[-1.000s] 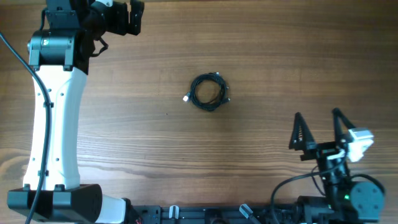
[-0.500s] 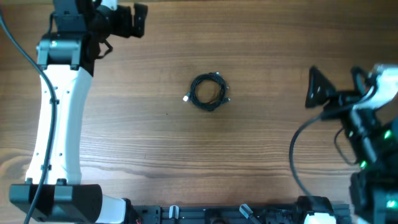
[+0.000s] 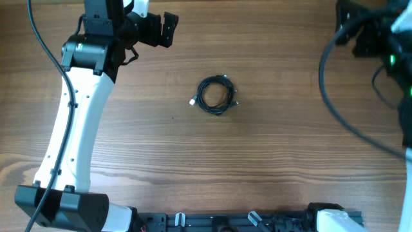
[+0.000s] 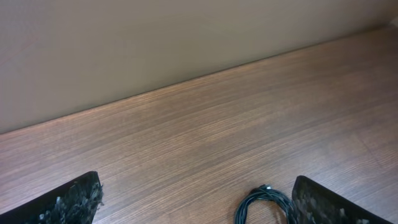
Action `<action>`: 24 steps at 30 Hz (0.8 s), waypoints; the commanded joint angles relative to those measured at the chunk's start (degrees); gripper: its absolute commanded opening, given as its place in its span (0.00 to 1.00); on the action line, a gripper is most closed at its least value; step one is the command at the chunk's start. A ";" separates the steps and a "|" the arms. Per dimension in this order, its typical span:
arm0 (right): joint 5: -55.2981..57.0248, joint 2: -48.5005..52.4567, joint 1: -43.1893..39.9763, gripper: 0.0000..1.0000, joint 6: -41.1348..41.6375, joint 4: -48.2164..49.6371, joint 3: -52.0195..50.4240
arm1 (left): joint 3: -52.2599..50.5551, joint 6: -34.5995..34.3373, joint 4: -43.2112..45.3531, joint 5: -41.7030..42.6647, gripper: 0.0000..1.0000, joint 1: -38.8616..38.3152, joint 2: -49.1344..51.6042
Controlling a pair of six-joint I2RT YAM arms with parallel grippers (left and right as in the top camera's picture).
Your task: Untangle cables
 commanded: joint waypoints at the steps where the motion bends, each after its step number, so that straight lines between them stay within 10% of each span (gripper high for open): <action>1: 0.11 8.81 -0.35 1.00 -4.26 -7.13 12.35 | -0.26 -1.40 -0.04 2.19 1.00 -0.22 1.18; 24: 0.28 25.40 -0.35 1.00 -6.43 -21.38 19.52 | -0.26 -1.81 -1.86 2.64 1.00 -0.26 3.37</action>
